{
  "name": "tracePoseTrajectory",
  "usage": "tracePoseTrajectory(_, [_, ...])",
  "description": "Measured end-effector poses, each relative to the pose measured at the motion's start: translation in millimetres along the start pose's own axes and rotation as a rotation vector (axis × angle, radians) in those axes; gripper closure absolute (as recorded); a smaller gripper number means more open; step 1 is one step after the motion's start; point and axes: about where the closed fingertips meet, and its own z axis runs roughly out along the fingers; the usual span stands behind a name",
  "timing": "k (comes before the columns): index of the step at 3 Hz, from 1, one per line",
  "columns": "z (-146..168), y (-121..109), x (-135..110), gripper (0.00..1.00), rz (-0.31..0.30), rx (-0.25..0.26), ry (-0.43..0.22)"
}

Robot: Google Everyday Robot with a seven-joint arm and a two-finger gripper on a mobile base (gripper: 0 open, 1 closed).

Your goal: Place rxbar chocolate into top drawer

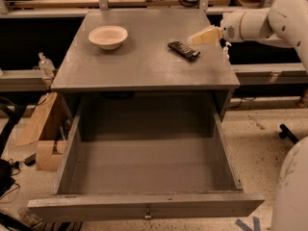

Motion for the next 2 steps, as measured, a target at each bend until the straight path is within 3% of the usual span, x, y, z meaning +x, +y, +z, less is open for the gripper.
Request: tracePoseTrajectory(2, [51.6,29.1,32.4,0.00,0.023,-0.043,0.119])
